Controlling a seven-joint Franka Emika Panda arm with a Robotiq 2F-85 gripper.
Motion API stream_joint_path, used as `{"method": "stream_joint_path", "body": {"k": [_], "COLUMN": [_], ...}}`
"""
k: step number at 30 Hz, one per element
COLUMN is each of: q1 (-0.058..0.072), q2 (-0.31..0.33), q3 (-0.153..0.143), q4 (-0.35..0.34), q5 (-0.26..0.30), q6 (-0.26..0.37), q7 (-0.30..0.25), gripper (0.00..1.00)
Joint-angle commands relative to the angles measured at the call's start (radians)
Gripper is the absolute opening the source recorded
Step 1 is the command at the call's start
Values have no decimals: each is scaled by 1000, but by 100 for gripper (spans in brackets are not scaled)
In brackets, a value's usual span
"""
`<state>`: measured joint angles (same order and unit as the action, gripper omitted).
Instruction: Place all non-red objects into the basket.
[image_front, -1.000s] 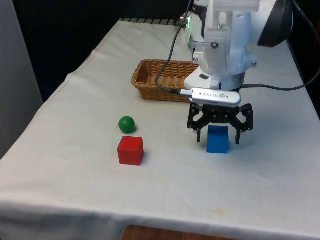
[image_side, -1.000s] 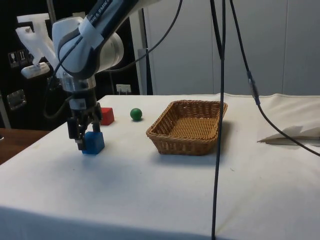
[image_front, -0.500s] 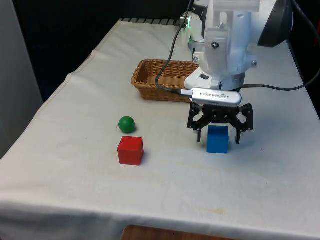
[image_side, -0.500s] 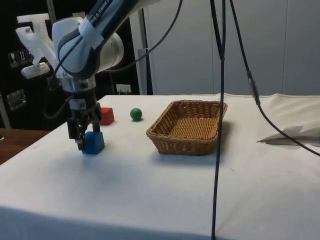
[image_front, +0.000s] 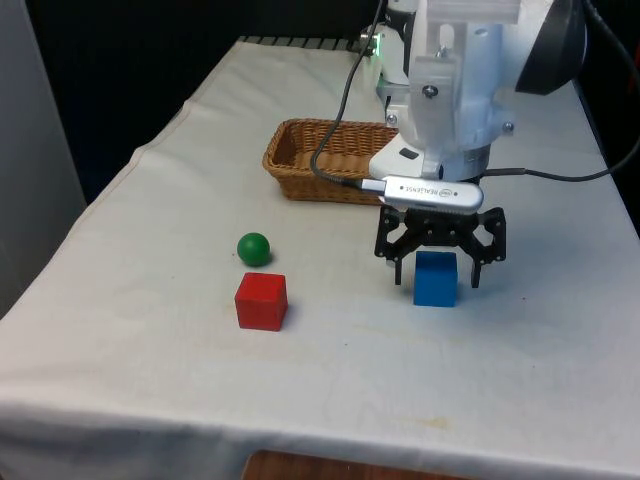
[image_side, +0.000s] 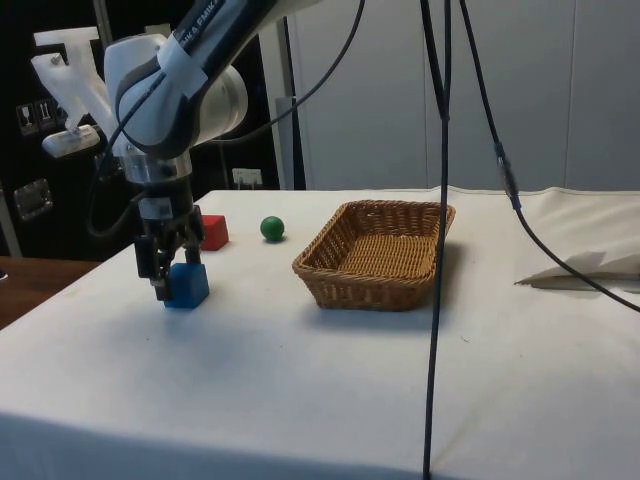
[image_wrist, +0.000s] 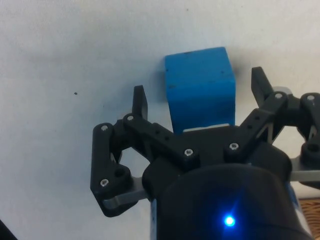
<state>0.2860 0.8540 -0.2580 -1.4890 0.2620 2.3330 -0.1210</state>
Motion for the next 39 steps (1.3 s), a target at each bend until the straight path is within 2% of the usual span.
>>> {"method": "stream_joint_path", "body": {"k": [1, 17, 18, 20, 21, 22, 25, 27, 36, 39], "q1": [-1, -1, -1, -1, -1, -1, -1, -1, -1, 1], "q2": [4, 4, 4, 4, 4, 4, 4, 4, 4, -26], "q3": [1, 0, 0, 0, 0, 0, 0, -1, -1, -10], "q4": [5, 10, 11, 11, 11, 11, 12, 12, 11, 4], "q5": [0, 0, 0, 0, 0, 0, 0, 0, 0, -5], "q6": [-1, -2, -2, -2, -2, -2, -2, -2, -2, -20], "q7": [0, 0, 0, 0, 0, 0, 0, 0, 0, -3], "gripper": [100, 100, 97, 80, 70, 53, 19, 2, 3, 3]}}
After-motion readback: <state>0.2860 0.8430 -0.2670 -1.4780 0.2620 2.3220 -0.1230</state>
